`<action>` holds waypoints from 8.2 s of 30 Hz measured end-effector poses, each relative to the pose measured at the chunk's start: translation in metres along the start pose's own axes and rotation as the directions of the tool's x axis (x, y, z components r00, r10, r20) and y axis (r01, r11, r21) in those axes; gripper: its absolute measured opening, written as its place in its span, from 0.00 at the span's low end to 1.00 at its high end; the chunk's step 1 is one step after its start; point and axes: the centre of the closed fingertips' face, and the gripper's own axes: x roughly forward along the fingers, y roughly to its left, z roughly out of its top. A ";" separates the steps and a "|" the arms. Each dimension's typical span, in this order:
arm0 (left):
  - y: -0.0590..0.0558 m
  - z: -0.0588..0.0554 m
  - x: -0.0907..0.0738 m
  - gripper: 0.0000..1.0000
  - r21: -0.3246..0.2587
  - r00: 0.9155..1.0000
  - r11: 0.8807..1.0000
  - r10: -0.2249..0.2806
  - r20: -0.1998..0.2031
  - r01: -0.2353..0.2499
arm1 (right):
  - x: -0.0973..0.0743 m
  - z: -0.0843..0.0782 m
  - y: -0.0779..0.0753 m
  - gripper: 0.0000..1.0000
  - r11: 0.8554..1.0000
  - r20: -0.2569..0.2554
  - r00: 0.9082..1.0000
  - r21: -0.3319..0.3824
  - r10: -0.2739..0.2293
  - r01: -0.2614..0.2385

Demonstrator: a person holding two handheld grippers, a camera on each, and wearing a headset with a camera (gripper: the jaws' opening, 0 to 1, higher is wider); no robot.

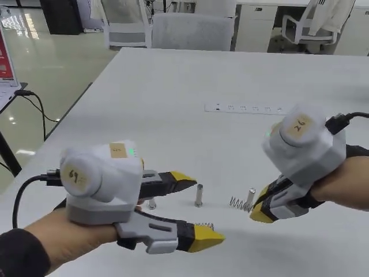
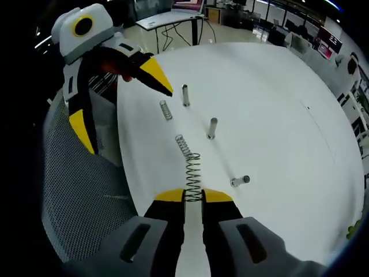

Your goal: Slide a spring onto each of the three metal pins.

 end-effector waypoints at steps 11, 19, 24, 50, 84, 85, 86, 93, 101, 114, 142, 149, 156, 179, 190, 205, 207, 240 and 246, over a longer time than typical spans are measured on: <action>0.001 -0.014 0.006 0.42 -0.030 1.000 1.000 -0.010 -0.001 0.010 | 0.002 0.016 0.023 0.07 0.989 -0.031 0.997 -0.128 0.065 -0.069; 0.003 -0.018 0.007 0.28 0.011 1.000 1.000 -0.010 -0.003 0.010 | 0.006 0.022 0.034 0.08 0.968 -0.066 0.993 -0.225 0.098 -0.111; 0.000 -0.023 0.009 0.20 0.041 1.000 0.999 -0.023 -0.021 0.024 | 0.010 0.025 0.039 0.07 0.958 -0.078 0.990 -0.255 0.114 -0.130; -0.017 -0.038 0.014 0.04 0.113 0.991 0.989 -0.086 -0.103 0.098 | 0.007 0.022 0.057 0.07 0.929 -0.107 0.981 -0.320 0.160 -0.187; -0.018 -0.035 0.014 0.02 0.107 0.991 0.989 -0.093 -0.095 0.103 | -0.010 0.067 0.069 0.08 0.921 0.018 0.993 -0.376 0.120 -0.104; -0.018 -0.035 0.015 0.02 0.111 0.991 0.988 -0.093 -0.095 0.103 | -0.011 0.067 0.067 0.10 0.921 0.018 0.993 -0.377 0.113 -0.098; -0.018 -0.035 0.015 0.02 0.113 0.991 0.988 -0.092 -0.097 0.103 | -0.012 0.067 0.067 0.13 0.923 0.023 0.993 -0.373 0.116 -0.099; -0.016 -0.036 0.015 0.02 0.114 0.992 0.989 -0.087 -0.096 0.098 | -0.005 0.053 0.068 0.16 0.927 -0.036 0.990 -0.347 0.138 -0.142; -0.017 -0.030 0.015 0.02 0.106 0.994 0.990 -0.088 -0.067 0.094 | 0.002 0.052 0.067 0.12 0.934 -0.030 0.988 -0.323 0.148 -0.150; -0.012 -0.025 0.013 0.03 0.088 0.997 0.994 -0.064 -0.040 0.067 | 0.001 0.056 0.063 0.08 0.947 -0.028 0.989 -0.289 0.142 -0.144; 0.014 -0.026 -0.034 0.32 0.078 0.996 0.996 0.046 -0.070 -0.041 | -0.021 0.034 0.014 0.08 0.968 -0.092 0.994 -0.242 0.052 -0.073; 0.027 -0.040 -0.051 0.35 0.063 0.991 0.994 0.098 -0.090 -0.093 | -0.024 0.030 0.000 0.08 0.973 -0.100 0.994 -0.226 0.033 -0.055; 0.039 -0.046 -0.069 0.39 0.016 0.983 0.985 0.171 -0.069 -0.170 | -0.032 0.021 -0.022 0.08 0.980 -0.122 0.992 -0.197 -0.013 -0.012; 0.037 -0.050 -0.067 0.47 -0.058 0.974 0.973 0.224 -0.032 -0.225 | 0.003 0.004 -0.065 0.08 0.983 -0.242 0.969 -0.184 -0.049 0.004; 0.037 -0.053 -0.066 0.47 -0.071 0.972 0.970 0.232 -0.029 -0.233 | 0.012 -0.003 -0.070 0.08 0.983 -0.285 0.958 -0.181 -0.040 -0.013; 0.039 -0.056 -0.067 0.46 -0.078 0.971 0.967 0.238 -0.035 -0.241 | 0.034 -0.011 -0.072 0.08 0.983 -0.333 0.943 -0.179 -0.024 -0.039; 0.040 -0.057 -0.067 0.46 -0.079 0.970 0.967 0.239 -0.037 -0.242 | 0.039 -0.015 -0.074 0.08 0.983 -0.344 0.938 -0.178 -0.026 -0.038; 0.038 -0.063 -0.063 0.46 -0.074 0.972 0.970 0.226 -0.060 -0.230 | 0.053 -0.022 -0.075 0.17 0.977 -0.320 0.946 -0.213 -0.056 -0.014; 0.036 -0.063 -0.062 0.45 -0.068 0.974 0.972 0.219 -0.066 -0.223 | 0.041 -0.013 -0.070 0.22 0.970 -0.287 0.954 -0.242 -0.083 0.012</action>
